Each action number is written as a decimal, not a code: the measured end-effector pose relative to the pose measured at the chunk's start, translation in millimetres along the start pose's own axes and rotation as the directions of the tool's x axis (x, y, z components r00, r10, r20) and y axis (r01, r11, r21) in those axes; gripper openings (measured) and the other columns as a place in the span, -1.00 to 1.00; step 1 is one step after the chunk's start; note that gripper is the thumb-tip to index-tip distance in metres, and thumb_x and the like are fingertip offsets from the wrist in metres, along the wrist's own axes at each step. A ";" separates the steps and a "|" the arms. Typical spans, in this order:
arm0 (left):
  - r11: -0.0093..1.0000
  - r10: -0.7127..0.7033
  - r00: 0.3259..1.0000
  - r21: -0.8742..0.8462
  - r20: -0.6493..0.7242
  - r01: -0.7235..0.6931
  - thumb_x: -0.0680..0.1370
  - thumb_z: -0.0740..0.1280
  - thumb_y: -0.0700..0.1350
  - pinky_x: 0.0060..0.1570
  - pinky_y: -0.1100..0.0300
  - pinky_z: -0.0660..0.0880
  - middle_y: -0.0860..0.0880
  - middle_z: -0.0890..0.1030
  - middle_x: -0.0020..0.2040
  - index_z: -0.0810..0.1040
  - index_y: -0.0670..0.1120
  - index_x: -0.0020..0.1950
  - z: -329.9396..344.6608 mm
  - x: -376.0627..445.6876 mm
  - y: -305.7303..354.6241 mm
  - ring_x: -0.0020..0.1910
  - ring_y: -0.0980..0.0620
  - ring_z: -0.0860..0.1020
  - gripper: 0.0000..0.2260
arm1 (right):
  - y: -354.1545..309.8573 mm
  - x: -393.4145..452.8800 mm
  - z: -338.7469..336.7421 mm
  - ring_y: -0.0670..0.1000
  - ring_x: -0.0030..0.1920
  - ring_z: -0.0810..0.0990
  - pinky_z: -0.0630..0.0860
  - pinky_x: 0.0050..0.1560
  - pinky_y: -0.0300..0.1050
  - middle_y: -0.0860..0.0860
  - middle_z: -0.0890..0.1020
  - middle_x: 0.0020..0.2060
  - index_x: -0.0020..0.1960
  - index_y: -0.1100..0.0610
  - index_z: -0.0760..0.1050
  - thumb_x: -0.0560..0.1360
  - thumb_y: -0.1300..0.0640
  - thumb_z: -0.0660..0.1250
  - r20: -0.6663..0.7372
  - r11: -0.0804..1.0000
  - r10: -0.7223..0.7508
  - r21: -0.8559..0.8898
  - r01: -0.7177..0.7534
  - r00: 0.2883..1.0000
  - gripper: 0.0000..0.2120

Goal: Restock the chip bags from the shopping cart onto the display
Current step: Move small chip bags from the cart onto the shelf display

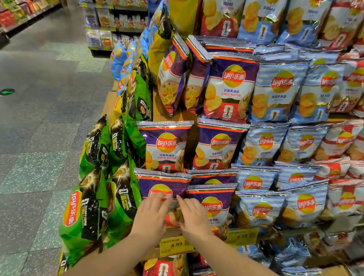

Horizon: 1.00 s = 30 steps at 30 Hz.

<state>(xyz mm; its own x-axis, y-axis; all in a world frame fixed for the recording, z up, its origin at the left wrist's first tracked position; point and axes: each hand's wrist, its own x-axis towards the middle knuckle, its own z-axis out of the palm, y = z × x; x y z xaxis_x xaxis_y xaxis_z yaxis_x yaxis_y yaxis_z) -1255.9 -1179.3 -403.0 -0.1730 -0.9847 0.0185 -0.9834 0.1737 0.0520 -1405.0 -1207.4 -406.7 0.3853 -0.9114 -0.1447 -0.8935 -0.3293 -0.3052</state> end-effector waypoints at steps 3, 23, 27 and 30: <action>0.989 0.106 0.981 0.084 0.164 -0.121 -0.02 0.64 -0.03 0.06 -0.02 0.39 -0.13 0.58 0.05 0.64 -0.09 0.00 8.3 -3.9 9.2 0.09 -0.16 0.40 -0.38 | 3.0 -1.8 9.8 0.08 0.39 0.26 0.18 0.40 -0.05 0.05 0.36 0.36 0.49 0.13 0.20 0.53 0.24 0.24 0.102 0.995 -0.078 -0.059 0.084 0.992 -0.45; 0.977 -0.211 0.922 0.093 0.325 0.190 0.61 0.20 -0.11 0.48 -0.04 -0.15 -0.18 -0.52 0.39 -0.52 -0.11 0.40 32.6 7.2 18.0 0.46 -0.20 -0.40 -0.18 | 24.1 -7.3 44.3 0.10 0.35 0.44 0.45 0.25 0.07 0.09 0.57 0.24 0.22 0.16 0.58 0.08 -0.07 0.58 0.174 0.941 -0.089 -0.308 0.140 0.981 -0.25; 0.977 -0.213 0.920 0.044 0.329 0.210 0.59 0.22 -0.11 0.48 -0.05 -0.16 -0.16 -0.54 0.37 -0.54 -0.08 0.38 39.5 13.9 14.5 0.45 -0.18 -0.42 -0.15 | 24.2 -3.2 39.4 0.14 0.48 -0.38 -0.47 0.34 0.16 0.15 -0.12 0.54 0.55 0.22 -0.13 0.60 0.01 0.10 0.281 0.823 -0.108 -0.512 0.244 0.954 -0.34; 0.974 -0.220 0.915 0.023 0.337 0.226 0.57 0.26 -0.11 0.46 -0.04 -0.20 -0.15 -0.56 0.36 -0.57 -0.05 0.36 45.3 18.4 12.2 0.43 -0.17 -0.46 -0.10 | 22.0 4.4 43.7 0.17 0.48 -0.41 -0.54 0.26 0.22 0.15 -0.15 0.54 0.55 0.18 -0.20 0.61 -0.03 0.11 0.293 0.788 -0.099 -0.561 0.255 0.951 -0.30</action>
<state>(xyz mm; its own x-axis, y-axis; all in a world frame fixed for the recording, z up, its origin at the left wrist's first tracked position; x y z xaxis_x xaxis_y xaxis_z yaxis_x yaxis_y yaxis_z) -1273.6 -1195.7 -447.3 0.0399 -0.9427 -0.3313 -0.9981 -0.0533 0.0314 -1412.9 -1207.9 -455.1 0.5221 -0.7618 -0.3835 -0.7352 -0.6299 0.2504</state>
